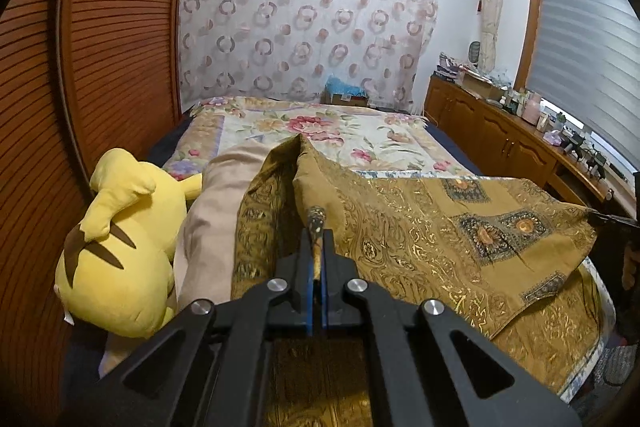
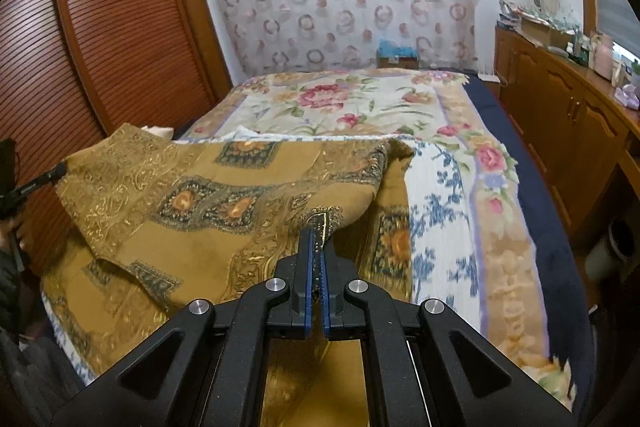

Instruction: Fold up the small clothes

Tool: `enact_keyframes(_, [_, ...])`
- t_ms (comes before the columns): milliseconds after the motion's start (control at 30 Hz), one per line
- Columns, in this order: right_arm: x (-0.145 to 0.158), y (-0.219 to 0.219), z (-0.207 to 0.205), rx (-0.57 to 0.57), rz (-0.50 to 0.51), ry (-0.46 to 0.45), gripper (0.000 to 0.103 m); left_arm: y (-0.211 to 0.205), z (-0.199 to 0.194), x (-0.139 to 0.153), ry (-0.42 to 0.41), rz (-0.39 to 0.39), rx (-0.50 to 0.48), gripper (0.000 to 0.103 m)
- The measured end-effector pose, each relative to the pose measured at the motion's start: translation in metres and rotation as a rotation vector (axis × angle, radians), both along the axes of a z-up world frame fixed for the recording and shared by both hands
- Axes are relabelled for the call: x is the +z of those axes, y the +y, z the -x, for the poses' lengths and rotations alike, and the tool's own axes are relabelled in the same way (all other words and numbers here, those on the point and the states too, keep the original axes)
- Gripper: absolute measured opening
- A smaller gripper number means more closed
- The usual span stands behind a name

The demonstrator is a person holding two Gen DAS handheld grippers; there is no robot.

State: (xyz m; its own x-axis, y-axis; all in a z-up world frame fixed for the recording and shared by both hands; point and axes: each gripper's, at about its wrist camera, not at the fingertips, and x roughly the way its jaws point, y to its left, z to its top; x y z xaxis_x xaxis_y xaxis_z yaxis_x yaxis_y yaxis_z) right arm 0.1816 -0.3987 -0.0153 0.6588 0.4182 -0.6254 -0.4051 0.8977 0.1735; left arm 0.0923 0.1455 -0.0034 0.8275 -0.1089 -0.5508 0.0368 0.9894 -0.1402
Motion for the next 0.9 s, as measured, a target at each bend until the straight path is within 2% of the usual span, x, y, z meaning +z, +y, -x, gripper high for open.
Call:
enact_keyframes(200, [-0.007, -0.006, 0.022, -0.003, -0.003, -0.007, 0.0, 0.0, 0.022, -0.004, -0.021, 0.002, 0.002, 0.0])
enact_keyframes(533, [0.005, -0.013, 0.057, 0.004, 0.006, -0.047, 0.0, 0.007, 0.057, 0.002, -0.074, 0.022, 0.014, 0.0])
enact_keyframes(900, [0.013, -0.025, 0.106, 0.01, 0.037, -0.055, 0.0, 0.012, 0.102, -0.006, -0.046, 0.031, 0.038, 0.0])
